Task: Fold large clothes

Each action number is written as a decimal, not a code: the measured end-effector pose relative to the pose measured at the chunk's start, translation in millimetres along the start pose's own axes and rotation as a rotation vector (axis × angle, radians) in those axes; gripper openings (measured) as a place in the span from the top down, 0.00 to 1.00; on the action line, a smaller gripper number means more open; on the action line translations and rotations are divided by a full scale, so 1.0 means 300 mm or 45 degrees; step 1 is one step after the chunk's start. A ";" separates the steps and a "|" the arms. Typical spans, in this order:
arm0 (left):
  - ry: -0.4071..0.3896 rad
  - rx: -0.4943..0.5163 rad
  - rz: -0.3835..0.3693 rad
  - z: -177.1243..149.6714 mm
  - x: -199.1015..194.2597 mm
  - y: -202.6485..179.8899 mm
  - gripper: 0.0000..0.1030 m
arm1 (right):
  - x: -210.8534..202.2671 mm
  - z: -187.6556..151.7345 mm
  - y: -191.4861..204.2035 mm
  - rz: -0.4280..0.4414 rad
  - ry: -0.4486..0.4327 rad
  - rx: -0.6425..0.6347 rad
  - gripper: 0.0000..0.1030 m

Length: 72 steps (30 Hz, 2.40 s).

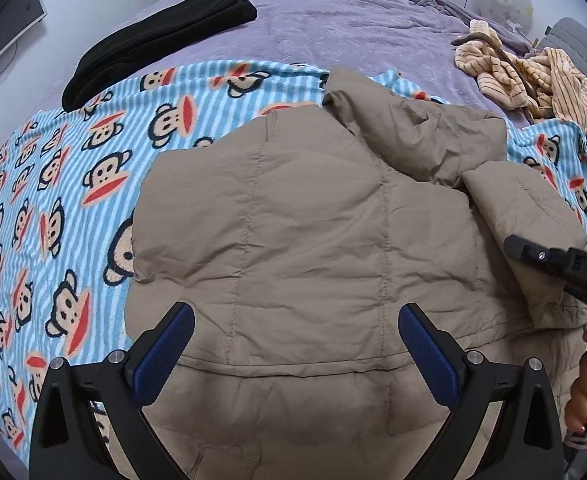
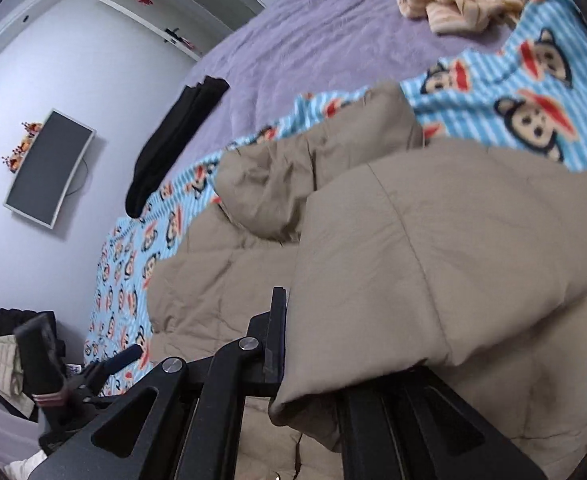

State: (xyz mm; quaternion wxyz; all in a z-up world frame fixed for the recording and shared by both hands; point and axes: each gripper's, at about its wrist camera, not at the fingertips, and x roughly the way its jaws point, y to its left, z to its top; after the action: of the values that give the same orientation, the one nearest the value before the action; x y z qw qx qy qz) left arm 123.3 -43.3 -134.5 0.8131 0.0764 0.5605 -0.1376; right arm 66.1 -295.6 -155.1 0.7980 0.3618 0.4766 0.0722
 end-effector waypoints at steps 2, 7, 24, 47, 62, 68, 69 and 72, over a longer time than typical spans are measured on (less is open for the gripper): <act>0.018 -0.016 -0.022 -0.003 0.013 0.013 0.01 | 0.065 -0.033 -0.049 -0.052 0.051 0.044 0.92; 0.033 -0.021 -0.087 0.001 0.038 -0.008 0.01 | 0.104 -0.089 -0.130 -0.085 0.115 0.145 0.70; -0.046 -0.064 -0.353 0.083 0.011 0.095 0.01 | -0.216 0.001 -0.229 -0.035 -0.216 0.447 0.92; 0.159 -0.171 -0.811 0.119 0.162 0.046 0.04 | -0.046 -0.166 0.176 -0.229 0.134 -0.279 0.21; 0.018 -0.075 -0.678 0.142 0.036 0.010 0.89 | -0.241 -0.205 -0.283 -0.476 0.045 0.063 0.71; 0.131 -0.007 -0.521 0.047 0.199 0.031 0.89 | -0.273 -0.136 -0.431 -0.582 -0.018 0.137 0.88; 0.122 -0.009 -0.519 0.039 0.206 0.034 0.89 | -0.264 -0.142 -0.465 -0.563 -0.008 0.169 0.92; 0.121 -0.023 -0.481 0.042 0.186 0.045 0.88 | -0.239 -0.159 -0.503 -0.544 0.001 0.164 0.94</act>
State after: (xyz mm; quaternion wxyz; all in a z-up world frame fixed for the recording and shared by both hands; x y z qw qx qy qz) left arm 157.4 -41.5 -182.2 0.7460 -0.0311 0.6039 -0.2789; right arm -45.6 -414.1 -215.4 0.7701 0.3029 0.5464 -0.1291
